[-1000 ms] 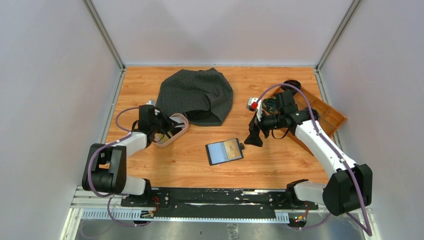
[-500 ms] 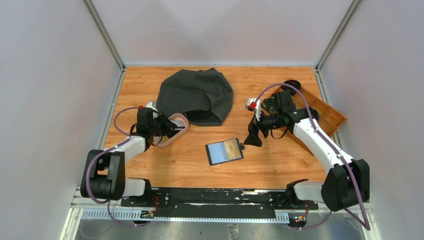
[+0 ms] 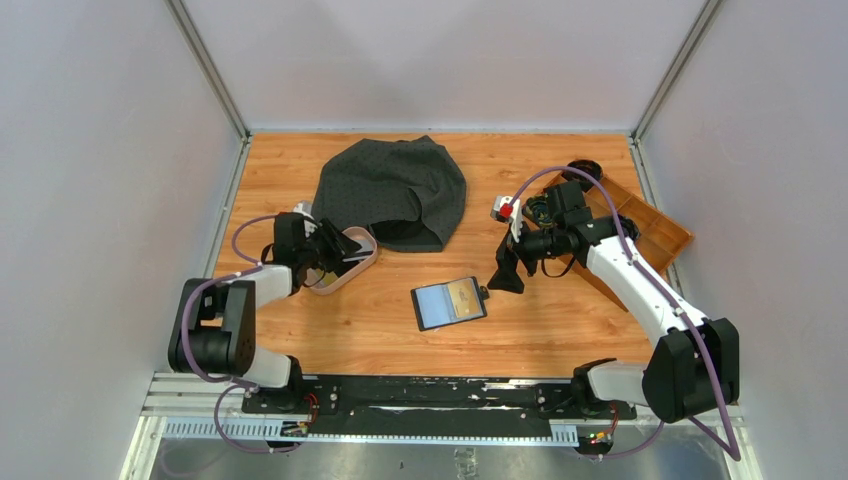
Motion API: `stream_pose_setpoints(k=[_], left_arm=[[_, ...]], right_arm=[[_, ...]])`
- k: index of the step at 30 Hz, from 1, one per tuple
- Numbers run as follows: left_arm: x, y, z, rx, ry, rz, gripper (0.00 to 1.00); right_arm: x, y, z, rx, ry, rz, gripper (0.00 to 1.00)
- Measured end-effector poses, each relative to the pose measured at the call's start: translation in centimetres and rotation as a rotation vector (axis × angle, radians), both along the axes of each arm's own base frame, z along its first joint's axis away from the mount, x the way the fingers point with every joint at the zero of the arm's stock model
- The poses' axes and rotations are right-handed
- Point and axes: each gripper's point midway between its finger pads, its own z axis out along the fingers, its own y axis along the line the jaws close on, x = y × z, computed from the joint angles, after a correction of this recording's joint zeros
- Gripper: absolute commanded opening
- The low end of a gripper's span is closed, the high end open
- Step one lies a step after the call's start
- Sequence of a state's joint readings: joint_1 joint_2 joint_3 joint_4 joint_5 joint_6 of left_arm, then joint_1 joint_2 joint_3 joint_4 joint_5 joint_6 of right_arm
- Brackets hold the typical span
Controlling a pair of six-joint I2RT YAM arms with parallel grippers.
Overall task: Put the credit cards into the card holder
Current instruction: Pick up the credit card from the storage box.
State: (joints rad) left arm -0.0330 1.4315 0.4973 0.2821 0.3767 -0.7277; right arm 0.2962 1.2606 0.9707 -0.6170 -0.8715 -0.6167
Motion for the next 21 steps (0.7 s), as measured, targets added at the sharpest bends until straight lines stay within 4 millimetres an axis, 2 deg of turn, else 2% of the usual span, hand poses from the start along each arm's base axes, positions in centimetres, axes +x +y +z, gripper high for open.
stream_pose_setpoints(k=[2, 7, 9, 11, 12, 16, 21], left_arm=[[0.3, -0.2, 0.0, -0.032, 0.000, 0.005, 0.50], [1.0, -0.7, -0.1, -0.104, 0.002, 0.014, 0.38], [1.2, -0.9, -0.2, -0.128, 0.005, 0.017, 0.26], [1.4, -1.0, -0.3, -0.145, 0.006, 0.018, 0.05], [1.5, -1.0, -0.4, -0.151, 0.009, 0.018, 0.00], [1.5, -1.0, -0.2, -0.162, 0.004, 0.016, 0.00], [1.2, 0.1, 1.1, -0.154, -0.043, 0.049, 0.00]], right_arm=[[0.0, 0.0, 0.0, 0.000, 0.000, 0.000, 1.00], [0.0, 0.0, 0.0, 0.000, 0.000, 0.000, 1.00], [0.0, 0.0, 0.0, 0.000, 0.000, 0.000, 1.00], [0.0, 0.0, 0.0, 0.000, 0.000, 0.000, 1.00], [0.0, 0.0, 0.0, 0.000, 0.000, 0.000, 1.00], [0.0, 0.0, 0.0, 0.000, -0.001, 0.000, 1.00], [0.0, 0.0, 0.0, -0.001, -0.001, 0.000, 1.00]])
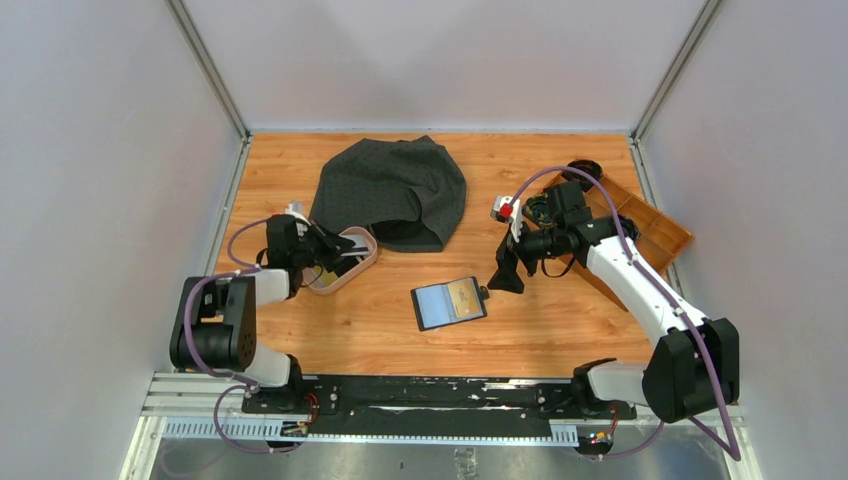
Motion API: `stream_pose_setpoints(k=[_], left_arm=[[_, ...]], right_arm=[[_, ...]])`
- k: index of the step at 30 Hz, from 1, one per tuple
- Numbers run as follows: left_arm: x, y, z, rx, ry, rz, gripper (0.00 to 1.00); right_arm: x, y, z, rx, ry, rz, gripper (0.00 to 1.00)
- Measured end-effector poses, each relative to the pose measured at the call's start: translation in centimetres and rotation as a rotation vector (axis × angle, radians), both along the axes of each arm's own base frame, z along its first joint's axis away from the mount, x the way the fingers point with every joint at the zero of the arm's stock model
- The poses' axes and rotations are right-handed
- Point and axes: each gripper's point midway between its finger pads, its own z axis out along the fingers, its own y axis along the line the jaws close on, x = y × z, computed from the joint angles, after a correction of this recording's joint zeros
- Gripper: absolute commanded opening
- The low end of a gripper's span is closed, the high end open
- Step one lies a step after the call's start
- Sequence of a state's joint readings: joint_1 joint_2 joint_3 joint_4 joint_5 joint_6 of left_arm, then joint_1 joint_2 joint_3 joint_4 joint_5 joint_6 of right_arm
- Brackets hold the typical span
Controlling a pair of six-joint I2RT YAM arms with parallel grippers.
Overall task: Put the credit cards into the card holder
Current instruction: Pick up the credit card from the storage box.
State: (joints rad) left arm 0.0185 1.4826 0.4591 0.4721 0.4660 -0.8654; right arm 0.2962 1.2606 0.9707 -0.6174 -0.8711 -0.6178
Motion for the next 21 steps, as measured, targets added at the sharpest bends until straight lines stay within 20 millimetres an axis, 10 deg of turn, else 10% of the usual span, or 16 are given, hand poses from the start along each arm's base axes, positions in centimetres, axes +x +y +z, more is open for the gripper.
stream_pose_setpoints(k=[4, 10, 21], left_arm=[[-0.2, 0.2, 1.3, 0.008, -0.038, 0.010, 0.01], [-0.6, 0.1, 1.8, 0.006, -0.046, 0.000, 0.32], [-1.3, -0.3, -0.3, -0.011, 0.031, -0.029, 0.32]], right_arm=[[0.0, 0.0, 0.0, 0.000, 0.000, 0.000, 1.00], [0.0, 0.0, 0.0, 0.000, 0.000, 0.000, 1.00], [0.0, 0.0, 0.0, -0.001, -0.003, 0.002, 1.00]])
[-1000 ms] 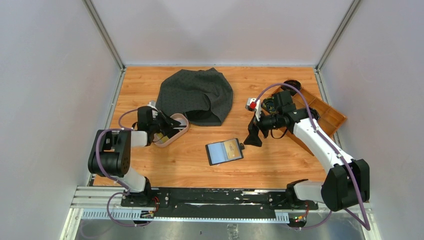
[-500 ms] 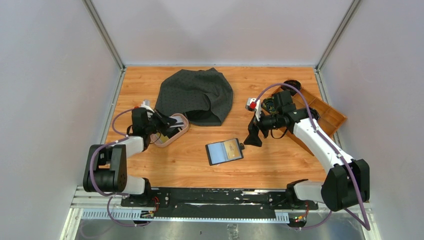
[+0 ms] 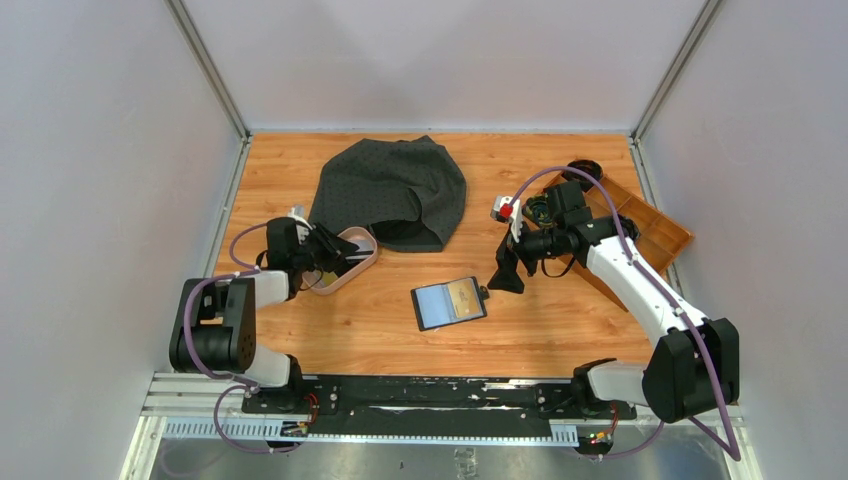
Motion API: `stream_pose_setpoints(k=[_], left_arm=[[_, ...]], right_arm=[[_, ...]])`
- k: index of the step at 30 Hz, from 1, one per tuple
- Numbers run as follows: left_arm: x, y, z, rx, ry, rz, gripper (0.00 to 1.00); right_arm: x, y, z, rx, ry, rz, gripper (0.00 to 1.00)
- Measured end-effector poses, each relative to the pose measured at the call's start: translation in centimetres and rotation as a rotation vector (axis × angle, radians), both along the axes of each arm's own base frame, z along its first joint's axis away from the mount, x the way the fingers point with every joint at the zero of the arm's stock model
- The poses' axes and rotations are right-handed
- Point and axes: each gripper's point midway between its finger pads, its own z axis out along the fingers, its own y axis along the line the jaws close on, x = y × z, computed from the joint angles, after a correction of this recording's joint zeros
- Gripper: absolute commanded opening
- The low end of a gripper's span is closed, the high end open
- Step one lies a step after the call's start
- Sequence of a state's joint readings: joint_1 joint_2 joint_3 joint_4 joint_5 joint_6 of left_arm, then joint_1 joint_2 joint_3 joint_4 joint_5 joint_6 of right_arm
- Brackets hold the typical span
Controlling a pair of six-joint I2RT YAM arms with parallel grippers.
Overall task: Put the credit cards into the card holder
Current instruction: Pick up the credit card from the storage box.
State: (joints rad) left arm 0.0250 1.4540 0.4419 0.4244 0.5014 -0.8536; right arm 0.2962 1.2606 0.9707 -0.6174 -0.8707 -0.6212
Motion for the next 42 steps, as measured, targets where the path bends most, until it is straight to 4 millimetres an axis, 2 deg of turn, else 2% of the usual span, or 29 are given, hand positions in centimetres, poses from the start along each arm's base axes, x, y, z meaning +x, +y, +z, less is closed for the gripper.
stream_pose_setpoints(k=[12, 20, 42], left_arm=[[0.3, 0.2, 0.6, -0.007, -0.015, 0.000, 0.28], [0.6, 0.5, 2.5, -0.017, -0.065, 0.015, 0.27], [-0.8, 1.4, 1.8, -0.022, -0.049, 0.049, 0.21]], right_arm=[[0.0, 0.0, 0.0, -0.001, 0.000, 0.000, 1.00], [0.0, 0.0, 0.0, -0.001, -0.001, 0.001, 1.00], [0.0, 0.0, 0.0, -0.002, -0.001, 0.002, 1.00]])
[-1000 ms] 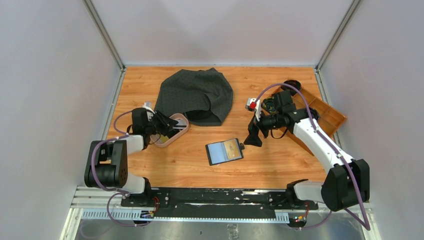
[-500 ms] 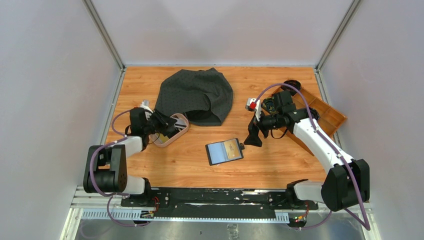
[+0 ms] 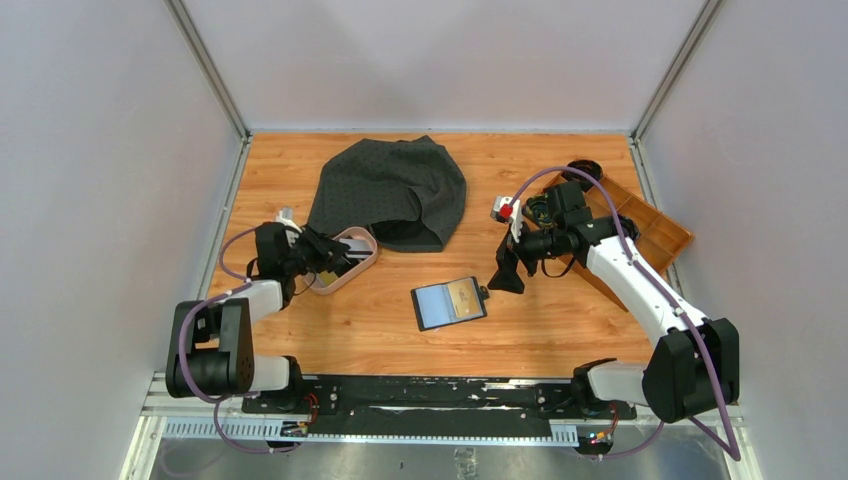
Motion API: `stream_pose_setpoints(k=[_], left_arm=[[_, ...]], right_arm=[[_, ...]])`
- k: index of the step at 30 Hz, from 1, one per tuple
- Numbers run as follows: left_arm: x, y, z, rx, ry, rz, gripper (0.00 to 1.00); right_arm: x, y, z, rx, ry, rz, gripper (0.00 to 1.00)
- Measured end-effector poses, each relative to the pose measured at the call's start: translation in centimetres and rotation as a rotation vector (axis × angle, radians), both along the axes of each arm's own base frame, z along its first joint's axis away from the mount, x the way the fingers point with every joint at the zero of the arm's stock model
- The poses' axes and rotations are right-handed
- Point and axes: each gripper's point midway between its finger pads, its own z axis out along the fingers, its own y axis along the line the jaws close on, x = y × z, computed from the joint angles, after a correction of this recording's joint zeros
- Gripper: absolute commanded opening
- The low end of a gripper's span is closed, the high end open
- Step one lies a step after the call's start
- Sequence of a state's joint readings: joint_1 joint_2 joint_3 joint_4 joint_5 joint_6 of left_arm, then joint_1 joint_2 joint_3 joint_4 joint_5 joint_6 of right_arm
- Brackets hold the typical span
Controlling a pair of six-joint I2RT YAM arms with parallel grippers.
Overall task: Put the credit cards into the card holder
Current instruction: Pick up the credit card from the storage box.
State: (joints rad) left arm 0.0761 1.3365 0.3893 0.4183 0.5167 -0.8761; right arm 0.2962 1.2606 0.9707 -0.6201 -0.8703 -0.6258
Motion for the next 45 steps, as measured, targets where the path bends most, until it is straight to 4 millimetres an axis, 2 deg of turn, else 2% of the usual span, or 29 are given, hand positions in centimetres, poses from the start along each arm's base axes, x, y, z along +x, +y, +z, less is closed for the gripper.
stream_pose_setpoints(k=[12, 17, 30, 38, 45], left_arm=[[-1.0, 0.8, -0.5, -0.014, 0.015, 0.039, 0.18], [-1.3, 1.1, -0.7, -0.020, 0.021, 0.051, 0.08], [-2.4, 2.6, -0.6, -0.010, 0.028, 0.126, 0.00], [-3.7, 4.4, 2.2, 0.112, -0.041, 0.183, 0.00], [-5.7, 3.5, 5.8, 0.189, -0.172, 0.087, 0.00]], right_arm=[[0.0, 0.0, 0.0, 0.000, -0.001, 0.000, 1.00], [0.0, 0.0, 0.0, 0.000, -0.001, 0.001, 1.00], [0.0, 0.0, 0.0, 0.000, -0.002, 0.002, 1.00], [0.0, 0.0, 0.0, 0.000, -0.003, 0.002, 1.00], [-0.1, 0.0, 0.1, 0.003, -0.007, 0.009, 1.00]])
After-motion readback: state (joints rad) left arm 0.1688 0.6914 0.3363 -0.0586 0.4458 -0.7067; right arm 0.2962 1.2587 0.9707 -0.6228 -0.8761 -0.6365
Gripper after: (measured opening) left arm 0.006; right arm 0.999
